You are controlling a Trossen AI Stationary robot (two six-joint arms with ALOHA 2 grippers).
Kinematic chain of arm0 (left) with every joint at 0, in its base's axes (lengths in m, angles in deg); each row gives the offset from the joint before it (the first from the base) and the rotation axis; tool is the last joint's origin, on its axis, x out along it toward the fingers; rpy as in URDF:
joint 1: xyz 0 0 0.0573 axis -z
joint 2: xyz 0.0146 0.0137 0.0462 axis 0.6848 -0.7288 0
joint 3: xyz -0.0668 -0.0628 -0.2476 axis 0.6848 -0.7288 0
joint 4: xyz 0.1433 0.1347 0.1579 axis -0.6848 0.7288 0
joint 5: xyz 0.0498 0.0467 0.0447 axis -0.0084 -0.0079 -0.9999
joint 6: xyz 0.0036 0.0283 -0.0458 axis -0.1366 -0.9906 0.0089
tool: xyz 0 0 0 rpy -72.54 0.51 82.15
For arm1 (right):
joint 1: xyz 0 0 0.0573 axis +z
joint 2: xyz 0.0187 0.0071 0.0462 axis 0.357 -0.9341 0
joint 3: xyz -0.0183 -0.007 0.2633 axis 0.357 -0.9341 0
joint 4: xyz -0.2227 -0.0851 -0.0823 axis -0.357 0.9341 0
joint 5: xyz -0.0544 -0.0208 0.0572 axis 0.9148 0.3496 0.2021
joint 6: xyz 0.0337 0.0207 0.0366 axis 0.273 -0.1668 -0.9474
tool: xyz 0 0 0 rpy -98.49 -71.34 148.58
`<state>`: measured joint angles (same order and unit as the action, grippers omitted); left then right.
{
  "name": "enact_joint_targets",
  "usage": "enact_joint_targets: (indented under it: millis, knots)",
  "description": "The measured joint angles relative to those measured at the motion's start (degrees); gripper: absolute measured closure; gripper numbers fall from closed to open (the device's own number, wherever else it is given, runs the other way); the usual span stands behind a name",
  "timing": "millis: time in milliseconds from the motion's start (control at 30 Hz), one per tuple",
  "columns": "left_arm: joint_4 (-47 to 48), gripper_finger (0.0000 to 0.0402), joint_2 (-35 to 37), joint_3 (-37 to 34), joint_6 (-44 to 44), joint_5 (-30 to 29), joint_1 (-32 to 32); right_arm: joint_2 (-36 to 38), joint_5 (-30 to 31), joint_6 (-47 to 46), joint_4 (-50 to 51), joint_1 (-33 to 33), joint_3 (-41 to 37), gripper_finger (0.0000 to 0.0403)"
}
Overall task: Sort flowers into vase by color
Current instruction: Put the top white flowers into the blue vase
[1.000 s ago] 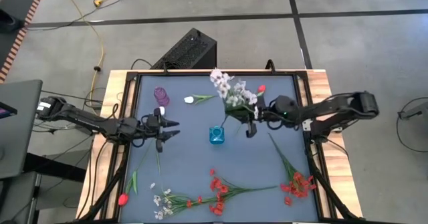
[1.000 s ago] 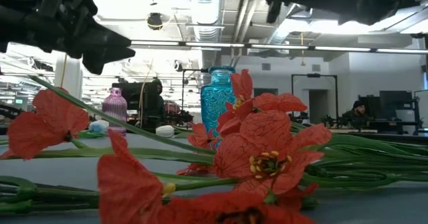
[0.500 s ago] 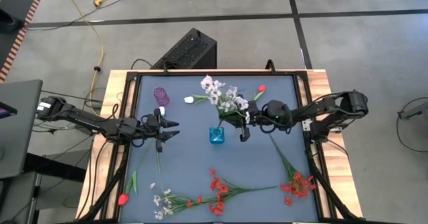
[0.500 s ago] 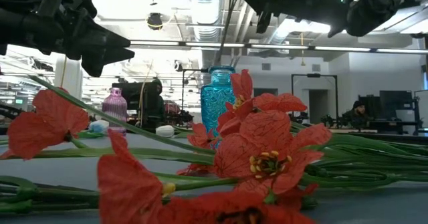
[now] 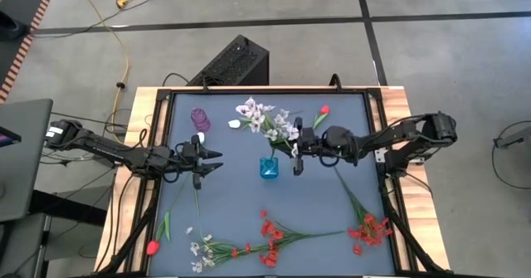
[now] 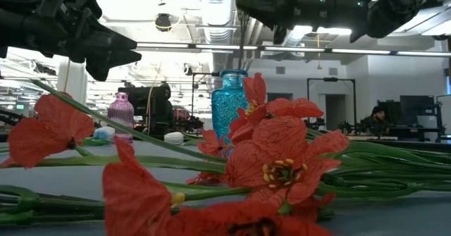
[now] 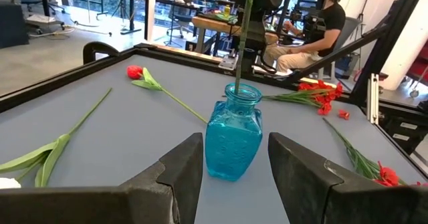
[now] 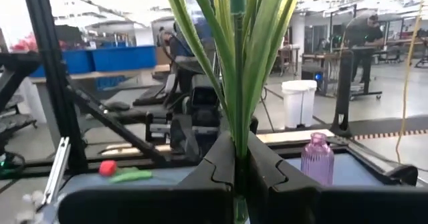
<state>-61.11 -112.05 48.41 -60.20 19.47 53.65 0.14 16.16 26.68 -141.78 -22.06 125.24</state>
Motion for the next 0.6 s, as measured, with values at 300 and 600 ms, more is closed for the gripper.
enact_joint_targets:
  millis: [300,600]
  knots:
    - [0.0,0.0243,0.0,0.0,0.0,-0.3,0.0,-5.3,0.1,-1.0,-2.0,0.4,0.0,0.0360]
    - [0.1,0.0243,0.0,0.0,0.5,0.1,0.0,-9.3,0.2,-2.0,-1.0,0.3,0.0,0.0292]
